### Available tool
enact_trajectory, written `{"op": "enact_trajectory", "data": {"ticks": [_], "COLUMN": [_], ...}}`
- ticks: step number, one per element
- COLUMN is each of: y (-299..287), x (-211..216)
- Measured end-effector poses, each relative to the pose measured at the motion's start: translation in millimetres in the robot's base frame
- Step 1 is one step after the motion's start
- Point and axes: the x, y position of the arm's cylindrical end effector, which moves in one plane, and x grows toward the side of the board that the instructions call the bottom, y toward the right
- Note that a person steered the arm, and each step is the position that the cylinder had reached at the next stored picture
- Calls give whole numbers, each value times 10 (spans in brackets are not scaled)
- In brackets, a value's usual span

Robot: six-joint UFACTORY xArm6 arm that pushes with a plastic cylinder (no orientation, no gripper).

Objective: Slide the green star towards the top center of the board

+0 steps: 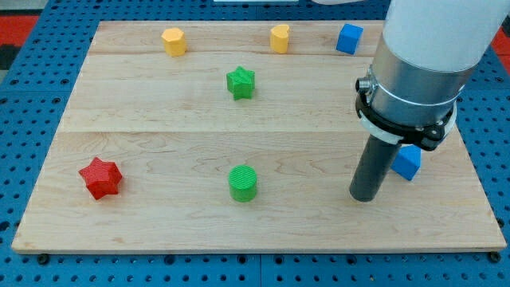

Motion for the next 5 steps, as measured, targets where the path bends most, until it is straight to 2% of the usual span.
{"op": "enact_trajectory", "data": {"ticks": [1, 2, 3, 4, 5], "y": [-142, -954, -1045, -1387, -1634], "x": [-20, -521, -1198, -1305, -1661]}}
